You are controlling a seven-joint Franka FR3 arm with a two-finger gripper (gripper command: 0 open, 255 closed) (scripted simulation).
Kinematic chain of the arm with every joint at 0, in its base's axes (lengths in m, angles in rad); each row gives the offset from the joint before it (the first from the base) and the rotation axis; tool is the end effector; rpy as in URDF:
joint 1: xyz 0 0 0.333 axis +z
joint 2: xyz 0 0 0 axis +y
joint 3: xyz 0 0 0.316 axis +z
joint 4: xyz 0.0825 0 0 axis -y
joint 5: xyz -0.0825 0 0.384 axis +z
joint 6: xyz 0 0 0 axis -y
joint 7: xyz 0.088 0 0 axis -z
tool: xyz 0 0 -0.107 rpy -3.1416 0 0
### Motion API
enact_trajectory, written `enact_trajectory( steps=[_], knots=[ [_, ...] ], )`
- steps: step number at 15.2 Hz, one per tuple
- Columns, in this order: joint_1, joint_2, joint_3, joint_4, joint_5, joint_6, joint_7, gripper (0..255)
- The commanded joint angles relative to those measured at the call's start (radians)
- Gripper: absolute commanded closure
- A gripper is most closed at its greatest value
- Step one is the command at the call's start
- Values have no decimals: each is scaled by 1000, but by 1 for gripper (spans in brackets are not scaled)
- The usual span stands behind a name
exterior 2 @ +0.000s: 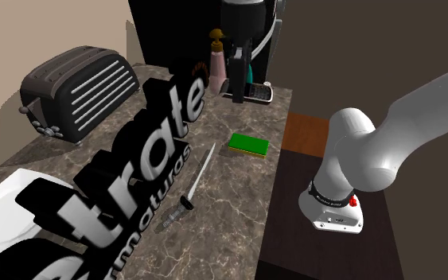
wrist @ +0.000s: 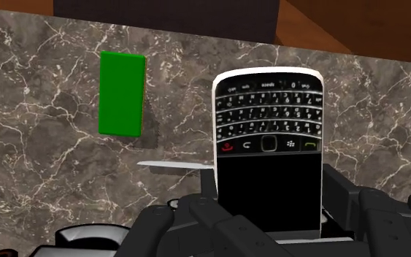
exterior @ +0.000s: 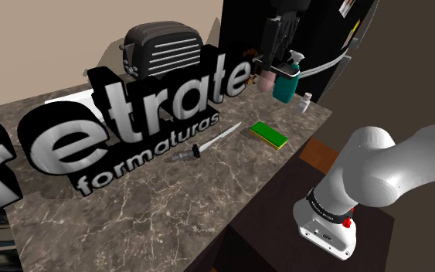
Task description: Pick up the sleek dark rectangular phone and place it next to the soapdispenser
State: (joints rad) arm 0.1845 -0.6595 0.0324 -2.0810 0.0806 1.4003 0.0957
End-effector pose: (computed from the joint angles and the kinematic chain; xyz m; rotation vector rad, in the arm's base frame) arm 0.3142 0.0836 0.6632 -3.0793 -0.1958 0.0469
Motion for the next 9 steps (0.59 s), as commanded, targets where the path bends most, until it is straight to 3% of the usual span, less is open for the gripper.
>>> enact_trajectory(
  steps=[1,5,9],
  knots=[
    [0,10,-1,36,-1,-26,1,255],
    [0,34,-2,106,-1,-72,4,255],
    [-22,28,-85,104,-53,-82,-96,255]
  ],
)
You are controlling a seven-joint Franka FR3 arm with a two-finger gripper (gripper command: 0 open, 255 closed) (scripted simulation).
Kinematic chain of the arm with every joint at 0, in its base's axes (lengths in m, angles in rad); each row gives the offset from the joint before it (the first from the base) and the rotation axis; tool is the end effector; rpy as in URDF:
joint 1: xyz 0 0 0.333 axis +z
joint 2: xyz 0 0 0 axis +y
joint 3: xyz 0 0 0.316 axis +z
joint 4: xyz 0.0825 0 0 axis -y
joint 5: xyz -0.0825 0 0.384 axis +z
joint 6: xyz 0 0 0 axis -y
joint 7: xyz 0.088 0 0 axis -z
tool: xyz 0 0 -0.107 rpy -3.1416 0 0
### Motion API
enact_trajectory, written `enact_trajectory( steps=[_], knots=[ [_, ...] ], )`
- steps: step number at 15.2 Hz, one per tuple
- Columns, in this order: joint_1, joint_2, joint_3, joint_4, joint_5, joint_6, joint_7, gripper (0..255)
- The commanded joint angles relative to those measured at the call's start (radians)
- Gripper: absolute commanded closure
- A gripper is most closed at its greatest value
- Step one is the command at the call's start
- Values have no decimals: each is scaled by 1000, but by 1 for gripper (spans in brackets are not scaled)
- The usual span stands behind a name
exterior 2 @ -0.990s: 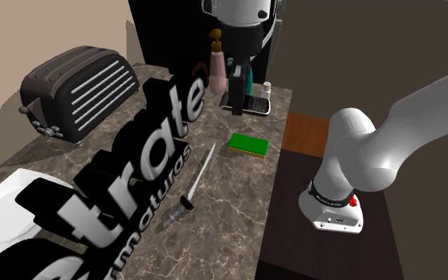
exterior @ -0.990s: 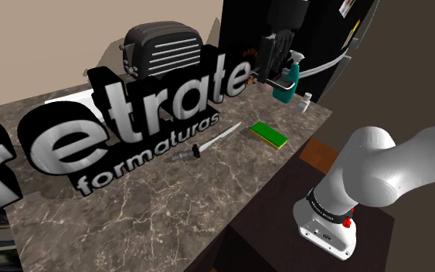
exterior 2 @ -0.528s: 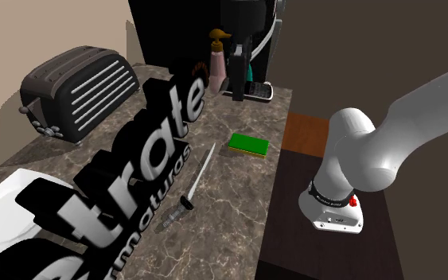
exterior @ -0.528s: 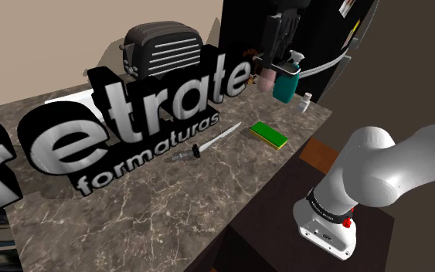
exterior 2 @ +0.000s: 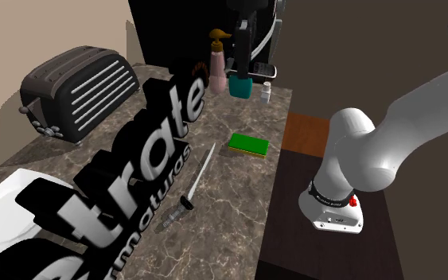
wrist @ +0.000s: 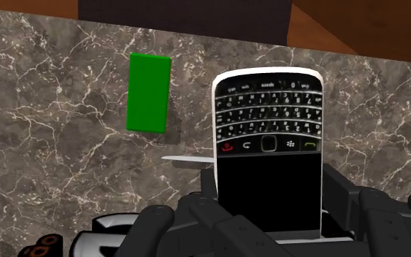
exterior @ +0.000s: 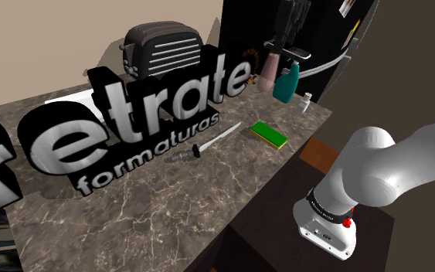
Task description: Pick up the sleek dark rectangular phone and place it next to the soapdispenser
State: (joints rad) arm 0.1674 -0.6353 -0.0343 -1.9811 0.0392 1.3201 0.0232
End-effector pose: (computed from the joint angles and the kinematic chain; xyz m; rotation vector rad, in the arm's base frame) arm 0.3173 0.0422 0.6932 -3.0790 -0.1944 0.0472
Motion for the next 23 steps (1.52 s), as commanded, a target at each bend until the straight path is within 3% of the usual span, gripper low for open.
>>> enact_trajectory(
  steps=[1,14,23],
  knots=[
    [-10,4,-39,6,-25,-3,-48,255],
    [-65,116,-319,128,-170,-2,-384,255],
    [-84,302,-531,315,-186,10,-633,255]
  ],
)
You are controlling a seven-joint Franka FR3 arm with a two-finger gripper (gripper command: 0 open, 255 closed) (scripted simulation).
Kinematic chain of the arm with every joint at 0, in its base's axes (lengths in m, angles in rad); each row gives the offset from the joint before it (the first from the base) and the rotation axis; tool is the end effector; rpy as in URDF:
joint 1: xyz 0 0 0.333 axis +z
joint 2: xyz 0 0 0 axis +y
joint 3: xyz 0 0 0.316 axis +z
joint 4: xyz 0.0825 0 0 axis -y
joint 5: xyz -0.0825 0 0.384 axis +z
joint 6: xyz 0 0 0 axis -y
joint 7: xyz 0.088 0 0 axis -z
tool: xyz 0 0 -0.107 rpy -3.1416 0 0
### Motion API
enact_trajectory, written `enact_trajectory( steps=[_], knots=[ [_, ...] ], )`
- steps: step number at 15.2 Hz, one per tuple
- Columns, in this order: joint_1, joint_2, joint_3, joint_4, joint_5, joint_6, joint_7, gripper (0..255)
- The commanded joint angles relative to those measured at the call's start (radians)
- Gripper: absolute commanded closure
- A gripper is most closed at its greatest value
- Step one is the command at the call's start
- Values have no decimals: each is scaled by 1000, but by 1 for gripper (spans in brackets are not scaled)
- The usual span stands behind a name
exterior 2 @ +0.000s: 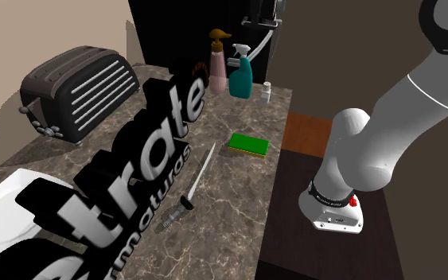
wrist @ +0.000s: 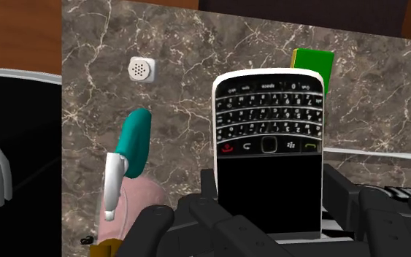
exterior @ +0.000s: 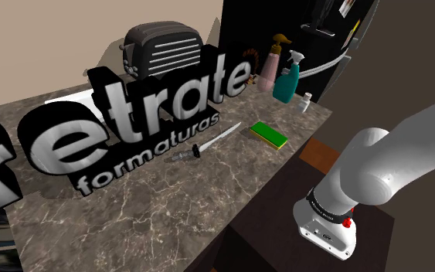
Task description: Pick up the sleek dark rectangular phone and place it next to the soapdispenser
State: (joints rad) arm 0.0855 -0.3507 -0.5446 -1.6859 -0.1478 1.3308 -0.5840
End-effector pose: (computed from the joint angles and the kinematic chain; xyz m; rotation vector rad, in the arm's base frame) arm 0.3539 -0.2553 0.6928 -3.0786 -0.1937 0.0474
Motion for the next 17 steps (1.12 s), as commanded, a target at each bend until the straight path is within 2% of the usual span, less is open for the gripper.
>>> enact_trajectory(
  steps=[1,17],
  knots=[
    [-4,10,-19,-1,-2,13,-23,255],
    [-24,-69,-18,-286,-38,226,5,255]
  ],
)
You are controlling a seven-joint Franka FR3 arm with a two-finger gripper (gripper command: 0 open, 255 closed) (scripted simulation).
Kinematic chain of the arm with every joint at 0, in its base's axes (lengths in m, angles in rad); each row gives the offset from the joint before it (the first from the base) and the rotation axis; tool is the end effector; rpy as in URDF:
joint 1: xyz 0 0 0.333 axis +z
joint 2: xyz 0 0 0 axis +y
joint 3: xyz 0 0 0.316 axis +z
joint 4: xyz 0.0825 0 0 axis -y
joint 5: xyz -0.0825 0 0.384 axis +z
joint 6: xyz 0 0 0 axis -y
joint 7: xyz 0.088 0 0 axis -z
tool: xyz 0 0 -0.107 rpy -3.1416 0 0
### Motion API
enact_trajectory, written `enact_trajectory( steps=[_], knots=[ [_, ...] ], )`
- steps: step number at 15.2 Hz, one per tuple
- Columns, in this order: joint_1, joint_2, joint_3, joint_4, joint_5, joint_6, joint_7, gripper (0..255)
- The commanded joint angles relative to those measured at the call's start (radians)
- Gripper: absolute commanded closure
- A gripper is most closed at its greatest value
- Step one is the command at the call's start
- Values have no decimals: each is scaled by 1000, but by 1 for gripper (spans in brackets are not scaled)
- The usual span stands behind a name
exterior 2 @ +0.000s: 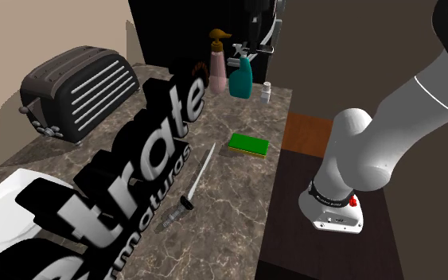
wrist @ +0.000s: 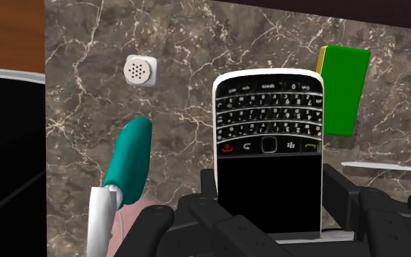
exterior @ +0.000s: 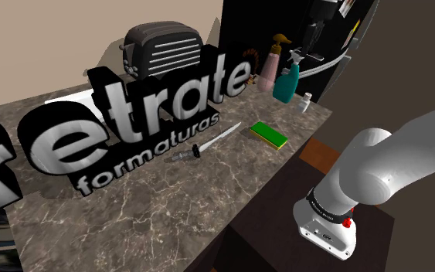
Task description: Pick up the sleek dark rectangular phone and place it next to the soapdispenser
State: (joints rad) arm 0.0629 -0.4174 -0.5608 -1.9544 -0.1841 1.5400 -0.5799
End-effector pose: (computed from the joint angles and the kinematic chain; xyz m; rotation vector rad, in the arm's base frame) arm 0.3531 -0.2653 0.6100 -3.0791 -0.1958 0.0479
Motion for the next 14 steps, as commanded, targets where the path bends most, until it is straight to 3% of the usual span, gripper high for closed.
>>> enact_trajectory(
  steps=[1,14],
  knots=[
    [-2,-5,-3,-34,-4,30,2,255],
    [-14,-19,-26,-217,-23,201,7,255]
  ],
)
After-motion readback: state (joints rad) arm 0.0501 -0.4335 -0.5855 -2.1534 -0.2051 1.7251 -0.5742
